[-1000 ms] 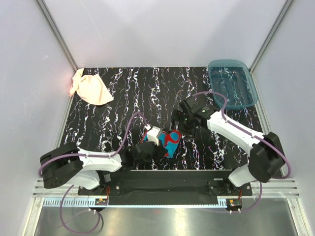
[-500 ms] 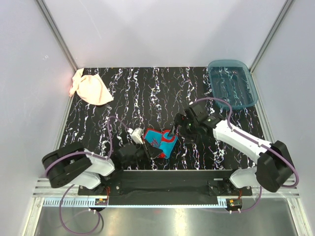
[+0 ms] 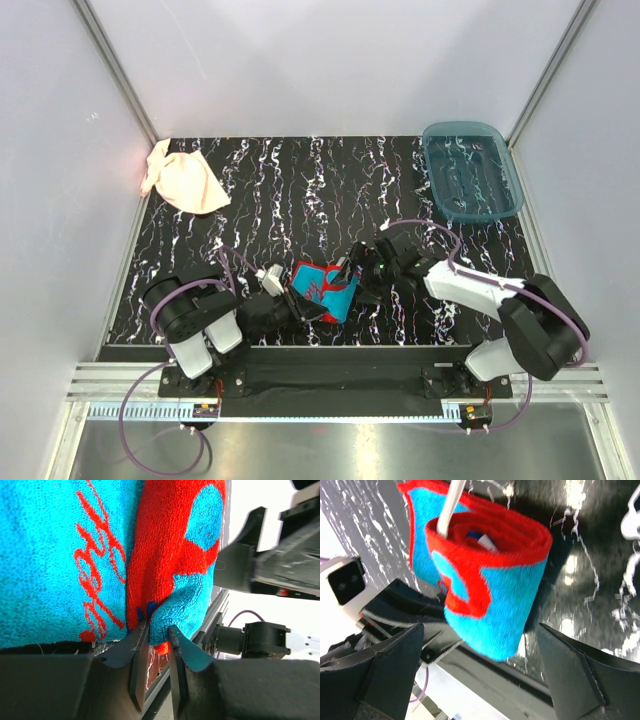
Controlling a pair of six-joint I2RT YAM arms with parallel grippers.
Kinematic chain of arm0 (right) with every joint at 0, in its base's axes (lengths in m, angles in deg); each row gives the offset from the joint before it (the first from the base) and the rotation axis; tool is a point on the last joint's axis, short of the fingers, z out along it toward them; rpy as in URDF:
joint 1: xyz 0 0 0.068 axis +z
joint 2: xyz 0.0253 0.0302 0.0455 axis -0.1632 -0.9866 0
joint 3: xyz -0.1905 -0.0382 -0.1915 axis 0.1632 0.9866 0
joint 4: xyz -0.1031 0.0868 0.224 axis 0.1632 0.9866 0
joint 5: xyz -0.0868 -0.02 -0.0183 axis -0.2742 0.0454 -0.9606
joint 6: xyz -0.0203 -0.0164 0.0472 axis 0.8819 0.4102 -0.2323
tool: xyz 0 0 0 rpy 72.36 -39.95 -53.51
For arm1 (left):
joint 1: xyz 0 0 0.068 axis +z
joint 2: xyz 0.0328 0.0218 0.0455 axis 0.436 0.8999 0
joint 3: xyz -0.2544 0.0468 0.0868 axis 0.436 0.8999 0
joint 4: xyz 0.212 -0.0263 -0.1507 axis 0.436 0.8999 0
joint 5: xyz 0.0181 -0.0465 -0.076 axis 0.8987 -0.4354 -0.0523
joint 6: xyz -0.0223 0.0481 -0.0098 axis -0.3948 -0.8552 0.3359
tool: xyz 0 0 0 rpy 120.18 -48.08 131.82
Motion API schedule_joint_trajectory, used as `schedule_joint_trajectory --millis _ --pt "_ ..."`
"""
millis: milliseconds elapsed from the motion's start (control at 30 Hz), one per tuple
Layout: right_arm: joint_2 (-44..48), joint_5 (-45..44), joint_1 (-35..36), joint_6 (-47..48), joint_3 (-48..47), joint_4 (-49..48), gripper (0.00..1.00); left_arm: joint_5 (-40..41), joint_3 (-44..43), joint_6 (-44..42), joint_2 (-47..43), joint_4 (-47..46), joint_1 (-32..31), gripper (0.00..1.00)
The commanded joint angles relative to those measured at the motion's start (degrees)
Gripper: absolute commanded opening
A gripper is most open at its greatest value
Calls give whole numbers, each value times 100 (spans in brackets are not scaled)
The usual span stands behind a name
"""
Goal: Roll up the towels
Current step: Roll the towel
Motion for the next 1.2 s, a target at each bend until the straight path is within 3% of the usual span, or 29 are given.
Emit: schedule_joint_trajectory --millis 0,133,300,500,633,733,767,833,933,967,1033,1067,1167 --pt "-361 65 -3 -77 57 -767 100 -159 144 89 -56 -1909 97 25" --pt "-705 48 23 -77 214 -1338 92 -230 162 186 -47 -1918 159 25" --pt "-1100 109 32 -217 487 -1945 54 -396 153 222 -161 -1909 317 25" --pt "-1189 171 67 -218 426 -1990 7 -834 -145 152 198 -1892 396 27" --pt "-1040 31 67 -104 164 -1429 1 -1038 -313 46 410 -1786 387 39" --pt "-846 -337 67 89 -187 -393 0 -995 -295 -77 217 -1410 388 61" --pt "-811 -426 67 186 -276 -155 0 -977 -295 -199 -1 -1269 387 74" --pt "-741 -689 59 265 -530 548 0 -915 -304 -357 -318 -655 396 84" --pt "-714 -883 32 362 -707 1129 0 -784 -566 -1058 -1466 811 387 95" --pt "-740 -901 32 380 -734 1305 0 -714 -672 -1261 -1750 1816 370 97" --pt "-802 -919 6 388 -830 1481 0 -293 -1118 -2023 -2591 2971 204 99" --pt "-898 -919 -3 415 -866 1639 0 -48 -1295 -2341 -2848 4109 90 99" --pt "-1065 -919 6 467 -1024 1929 0 1401 -2102 -3546 -3518 5827 -683 99"
